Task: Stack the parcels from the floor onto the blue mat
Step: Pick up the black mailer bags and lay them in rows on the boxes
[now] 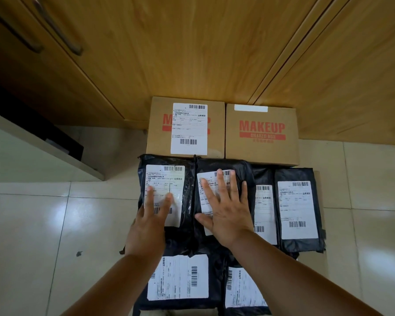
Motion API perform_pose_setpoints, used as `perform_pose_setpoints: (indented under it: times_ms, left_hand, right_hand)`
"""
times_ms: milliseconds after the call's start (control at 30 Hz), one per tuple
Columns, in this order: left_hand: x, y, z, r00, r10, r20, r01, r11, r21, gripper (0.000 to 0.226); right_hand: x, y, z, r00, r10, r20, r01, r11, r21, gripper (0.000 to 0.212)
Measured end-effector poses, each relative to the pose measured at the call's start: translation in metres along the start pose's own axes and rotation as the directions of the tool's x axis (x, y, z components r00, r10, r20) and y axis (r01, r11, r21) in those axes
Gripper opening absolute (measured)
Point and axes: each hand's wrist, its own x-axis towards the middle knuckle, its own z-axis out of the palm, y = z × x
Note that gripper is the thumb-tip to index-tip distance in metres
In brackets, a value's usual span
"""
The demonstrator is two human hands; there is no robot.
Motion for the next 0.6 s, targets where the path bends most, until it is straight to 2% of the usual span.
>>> perform_pose_setpoints:
  times_ms: [100, 167, 233, 300, 333, 400, 467, 500, 600]
  left_hand:
    - [-0.002, 0.003, -0.007, 0.998, -0.015, 0.063, 0.014, 1.0, 0.016, 0.091]
    - [-0.005, 0.007, -0.013, 0.992, -0.054, 0.114, 0.044, 0.995, 0.085, 0.09]
    - [-0.008, 0.015, -0.017, 0.991, -0.087, 0.103, 0.066, 0.979, 0.192, 0.092]
    - [-0.013, 0.025, -0.016, 0.998, -0.036, 0.048, 0.023, 0.969, 0.244, 0.086]
    - [-0.014, 0.032, -0.013, 1.0, 0.02, 0.016, -0.023, 0.969, 0.245, 0.081]
    - [-0.013, 0.048, -0.005, 0.995, 0.099, -0.031, -0.09, 0.973, 0.213, 0.076]
    - [-0.006, 0.06, 0.004, 0.996, 0.086, -0.004, -0.083, 0.975, 0.204, 0.082]
    - [-0.001, 0.064, 0.008, 0.997, 0.071, 0.022, -0.074, 0.974, 0.214, 0.086]
    - [0.007, 0.071, 0.018, 0.997, 0.049, 0.064, -0.063, 0.969, 0.24, 0.088]
  right_hand:
    - [-0.001, -0.001, -0.007, 1.0, -0.013, -0.005, 0.013, 1.0, 0.011, 0.076]
    - [-0.004, 0.002, -0.017, 0.998, -0.036, 0.047, 0.034, 0.999, 0.039, 0.078]
    - [-0.013, 0.013, -0.023, 1.0, -0.017, -0.021, 0.018, 0.999, 0.048, 0.079]
    - [-0.031, 0.032, -0.024, 0.987, 0.127, -0.1, -0.115, 0.987, 0.115, 0.078]
    - [-0.042, 0.044, -0.021, 0.97, 0.228, -0.087, -0.213, 0.965, 0.153, 0.079]
    - [-0.065, 0.069, -0.013, 0.892, 0.451, 0.016, -0.443, 0.867, 0.228, 0.081]
    - [-0.081, 0.091, -0.003, 0.795, 0.593, 0.131, -0.607, 0.765, 0.216, 0.083]
    - [-0.086, 0.099, 0.0, 0.767, 0.618, 0.171, -0.641, 0.743, 0.192, 0.086]
    - [-0.092, 0.108, 0.011, 0.768, 0.583, 0.264, -0.633, 0.753, 0.18, 0.091]
